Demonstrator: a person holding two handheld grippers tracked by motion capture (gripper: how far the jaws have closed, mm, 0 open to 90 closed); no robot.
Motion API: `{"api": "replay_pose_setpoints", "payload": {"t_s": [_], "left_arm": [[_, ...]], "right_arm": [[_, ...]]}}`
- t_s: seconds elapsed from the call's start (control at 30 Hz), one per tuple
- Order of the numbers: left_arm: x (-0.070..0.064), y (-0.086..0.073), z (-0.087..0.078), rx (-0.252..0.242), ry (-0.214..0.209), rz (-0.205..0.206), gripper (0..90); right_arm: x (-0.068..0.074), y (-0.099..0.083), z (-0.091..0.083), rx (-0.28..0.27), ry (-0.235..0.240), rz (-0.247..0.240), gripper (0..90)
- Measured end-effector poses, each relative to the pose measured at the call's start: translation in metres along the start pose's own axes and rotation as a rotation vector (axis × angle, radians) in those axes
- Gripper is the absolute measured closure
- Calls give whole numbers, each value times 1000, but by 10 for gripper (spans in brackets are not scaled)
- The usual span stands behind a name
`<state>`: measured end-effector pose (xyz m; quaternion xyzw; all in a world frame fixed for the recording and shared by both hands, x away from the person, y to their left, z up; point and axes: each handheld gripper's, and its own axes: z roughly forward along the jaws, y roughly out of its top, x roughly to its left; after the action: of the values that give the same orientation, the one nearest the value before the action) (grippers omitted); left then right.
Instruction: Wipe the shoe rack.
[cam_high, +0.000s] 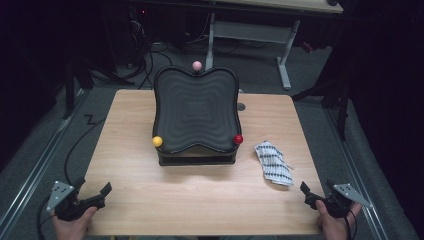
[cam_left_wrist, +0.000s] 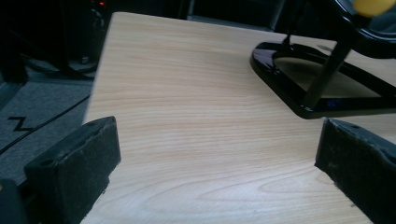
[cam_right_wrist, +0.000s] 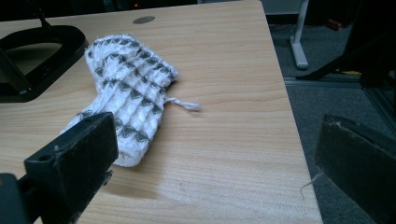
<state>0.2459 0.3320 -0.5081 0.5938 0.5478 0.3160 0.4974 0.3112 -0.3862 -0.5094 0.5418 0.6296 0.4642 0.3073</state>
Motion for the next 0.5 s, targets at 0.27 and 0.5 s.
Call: {"api": "replay_pose_setpoints", "payload": {"t_s": [0.27, 0.5], "left_arm": [[-9, -3, 12, 38, -8, 53, 6], [-10, -5, 16, 56, -25, 58, 6]], "right_arm": [[8, -4, 5, 2, -17, -42, 0], [6, -4, 5, 5, -12, -17, 0]]}}
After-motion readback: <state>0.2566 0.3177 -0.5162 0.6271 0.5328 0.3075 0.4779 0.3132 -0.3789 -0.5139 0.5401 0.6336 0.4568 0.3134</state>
